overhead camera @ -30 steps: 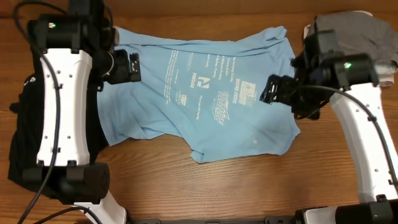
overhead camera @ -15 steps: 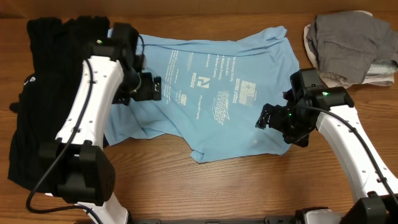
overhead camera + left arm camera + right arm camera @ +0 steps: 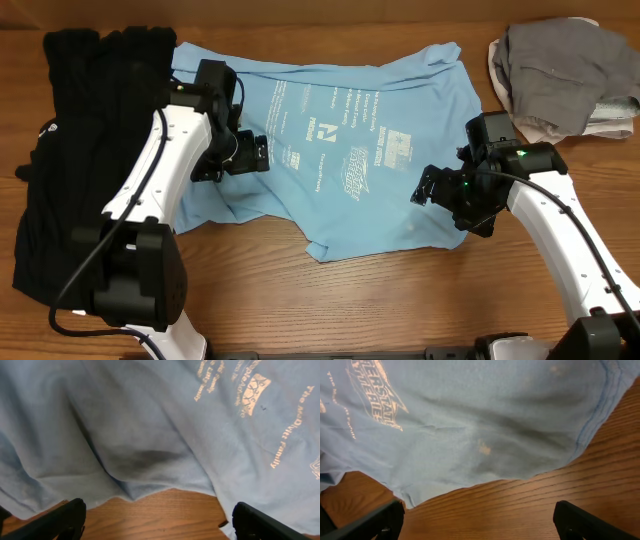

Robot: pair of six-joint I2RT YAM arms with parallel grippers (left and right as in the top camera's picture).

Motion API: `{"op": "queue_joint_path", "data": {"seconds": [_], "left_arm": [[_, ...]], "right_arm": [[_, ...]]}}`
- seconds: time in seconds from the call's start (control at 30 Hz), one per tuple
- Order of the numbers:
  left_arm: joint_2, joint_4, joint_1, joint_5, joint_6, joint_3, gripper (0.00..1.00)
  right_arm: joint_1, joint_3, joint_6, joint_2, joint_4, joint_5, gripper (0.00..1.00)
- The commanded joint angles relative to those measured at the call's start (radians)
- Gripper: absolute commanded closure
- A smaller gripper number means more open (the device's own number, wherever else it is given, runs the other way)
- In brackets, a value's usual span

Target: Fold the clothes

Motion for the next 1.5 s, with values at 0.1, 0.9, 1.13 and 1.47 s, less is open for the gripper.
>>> {"op": "queue_joint_path", "data": {"seconds": [0.1, 0.9, 1.13, 1.47], "left_arm": [[-0.022, 0.049, -0.008, -0.001, -0.047, -0.095, 0.08], [-0.021, 0.105, -0.009, -0.052, -0.097, -0.246, 0.15], [-0.021, 0.130, -0.009, -0.052, -0.097, -0.264, 0.14], [-0.021, 0.134, -0.008, -0.053, -0.096, -0.264, 0.14]], "right_arm": [[0.000, -0.107, 0.128, -0.026, 0.031, 0.075, 0.04], [0.000, -0.410, 0.212, -0.025, 0.349, 0.010, 0.48], [0.000, -0.438, 0.216, -0.025, 0.406, 0.052, 0.72], [-0.002, -0.314, 0.200, -0.043, 0.289, 0.162, 0.96]]}}
